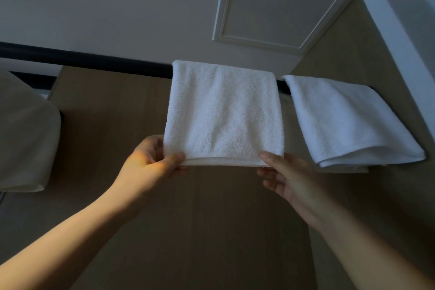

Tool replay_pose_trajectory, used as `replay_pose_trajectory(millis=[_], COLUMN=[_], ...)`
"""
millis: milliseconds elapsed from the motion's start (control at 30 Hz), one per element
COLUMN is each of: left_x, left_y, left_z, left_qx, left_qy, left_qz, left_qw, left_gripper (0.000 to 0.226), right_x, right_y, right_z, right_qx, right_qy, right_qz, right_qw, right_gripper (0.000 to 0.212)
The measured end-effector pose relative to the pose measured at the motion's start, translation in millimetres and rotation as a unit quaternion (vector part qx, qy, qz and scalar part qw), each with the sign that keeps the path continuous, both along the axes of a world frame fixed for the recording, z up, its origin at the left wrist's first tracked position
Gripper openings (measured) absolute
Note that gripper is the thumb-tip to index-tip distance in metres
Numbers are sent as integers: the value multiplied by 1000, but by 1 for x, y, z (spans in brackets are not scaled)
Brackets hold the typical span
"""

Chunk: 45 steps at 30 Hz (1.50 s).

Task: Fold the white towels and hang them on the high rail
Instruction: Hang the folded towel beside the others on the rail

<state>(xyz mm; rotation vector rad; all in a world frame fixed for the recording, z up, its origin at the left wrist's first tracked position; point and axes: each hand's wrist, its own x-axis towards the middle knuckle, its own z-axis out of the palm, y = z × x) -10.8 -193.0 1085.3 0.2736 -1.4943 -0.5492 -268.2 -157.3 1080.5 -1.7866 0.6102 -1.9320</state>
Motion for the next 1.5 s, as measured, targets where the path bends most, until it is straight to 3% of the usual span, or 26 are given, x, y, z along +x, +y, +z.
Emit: replay_pose_trajectory(millis=[67,167,333,467,567,733,833,933,1100,1500], left_x=[1,4,5,0,-1,-2,-5,-9,-15,-43], left_y=[2,4,14,22,22,18,14,10,5,-8], left_z=[1,4,14,37,66,96,98,98,102,104], left_qx=[-3,-17,-45,-70,-39,8,17,-2,-47,-90], left_qy=[-13,-39,-108,-80,-72,-23,-2,-11,-38,-51], left_qz=[34,127,249,260,255,175,147,182,255,247], left_qw=[999,991,961,960,963,984,989,983,965,963], left_gripper=[27,26,41,48,57,62,55,51,52,51], right_x=[0,-6,-1,12,19,44,72,91,76,37], right_y=[1,3,23,40,49,50,43,28,7,6], right_z=[-4,-9,-13,8,40,104,138,156,150,150], right_qx=[-16,-35,-110,-218,-275,-306,-308,-248,-257,-251], right_qy=[-6,-48,47,85,113,201,270,323,316,299], right_qz=[-67,-165,-275,-411,-486,-519,-519,-543,-634,-661], right_qw=[998,985,954,881,822,772,750,734,657,642], right_gripper=[38,22,14,13,9,41,49,51,51,56])
